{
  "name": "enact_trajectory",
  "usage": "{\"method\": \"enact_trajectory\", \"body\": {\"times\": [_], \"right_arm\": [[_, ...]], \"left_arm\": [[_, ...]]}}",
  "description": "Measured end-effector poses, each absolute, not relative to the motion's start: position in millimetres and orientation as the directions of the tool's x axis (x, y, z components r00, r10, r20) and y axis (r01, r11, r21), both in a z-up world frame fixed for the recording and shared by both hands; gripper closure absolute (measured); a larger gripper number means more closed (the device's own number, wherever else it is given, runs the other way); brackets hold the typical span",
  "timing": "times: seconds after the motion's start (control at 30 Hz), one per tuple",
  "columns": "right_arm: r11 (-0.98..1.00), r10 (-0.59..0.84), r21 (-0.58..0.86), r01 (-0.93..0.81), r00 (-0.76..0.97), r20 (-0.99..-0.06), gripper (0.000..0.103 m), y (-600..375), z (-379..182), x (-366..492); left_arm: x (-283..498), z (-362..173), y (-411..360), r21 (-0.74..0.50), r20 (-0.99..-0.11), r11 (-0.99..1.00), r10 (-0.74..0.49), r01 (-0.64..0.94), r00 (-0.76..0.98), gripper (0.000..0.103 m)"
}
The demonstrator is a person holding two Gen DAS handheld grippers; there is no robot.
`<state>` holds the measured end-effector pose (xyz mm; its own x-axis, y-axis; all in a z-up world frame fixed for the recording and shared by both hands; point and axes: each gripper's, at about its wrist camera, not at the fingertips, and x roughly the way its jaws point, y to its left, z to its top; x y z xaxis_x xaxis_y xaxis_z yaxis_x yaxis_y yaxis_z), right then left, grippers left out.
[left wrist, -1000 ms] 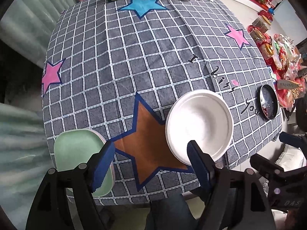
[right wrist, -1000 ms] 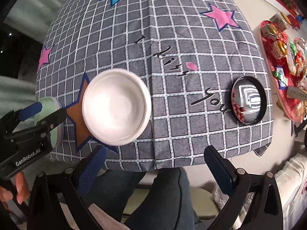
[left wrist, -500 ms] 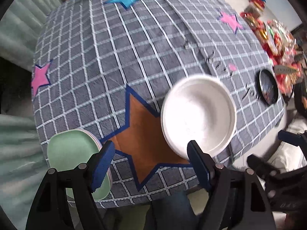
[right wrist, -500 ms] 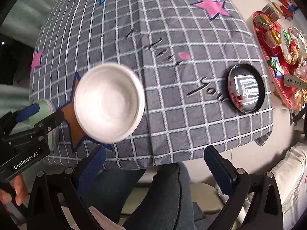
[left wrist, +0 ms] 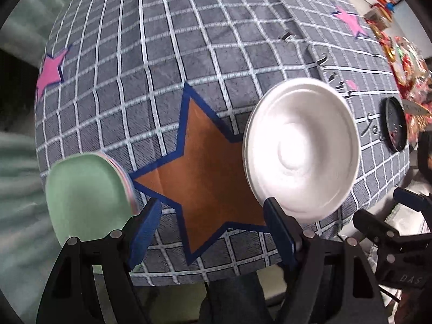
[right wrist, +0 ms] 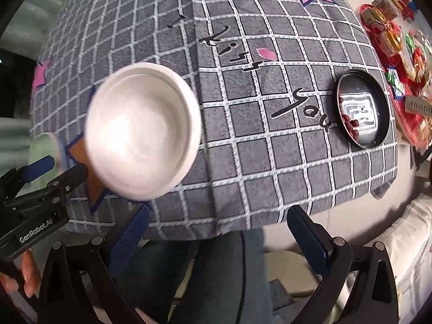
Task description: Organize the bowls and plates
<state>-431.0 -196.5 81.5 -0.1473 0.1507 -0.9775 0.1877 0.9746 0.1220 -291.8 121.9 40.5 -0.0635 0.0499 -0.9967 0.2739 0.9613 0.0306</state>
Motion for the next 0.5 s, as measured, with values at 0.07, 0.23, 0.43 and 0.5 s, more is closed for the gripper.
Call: {"method": "enact_trajectory", "body": {"times": [0.07, 0.23, 0.43, 0.5], "right_arm": [[0.971, 0.169, 0.135, 0.200, -0.165, -0.972, 0.000, -202.1, 71.9, -426.2], [0.968, 0.191, 0.156, 0.199, -0.172, -0.966, 0.000, -216.4, 60.3, -408.1], [0.973, 0.201, 0.172, 0.154, -0.197, -0.960, 0.000, -225.1, 46.7, -378.8], [0.975, 0.202, 0.177, 0.133, -0.205, -0.958, 0.000, -224.2, 44.7, -369.5]], "left_arm": [[-293.5, 40.0, 121.0, 0.045, -0.996, 0.963, 0.064, 0.266, -0.065, 0.022], [-289.8, 37.6, 118.0, 0.064, -0.996, 0.967, 0.079, 0.245, -0.049, 0.022], [-274.1, 30.8, 111.8, 0.065, -0.995, 0.981, 0.078, 0.180, -0.063, 0.022], [-272.3, 28.0, 108.2, 0.084, -0.993, 0.979, 0.098, 0.184, -0.066, 0.022]]}}
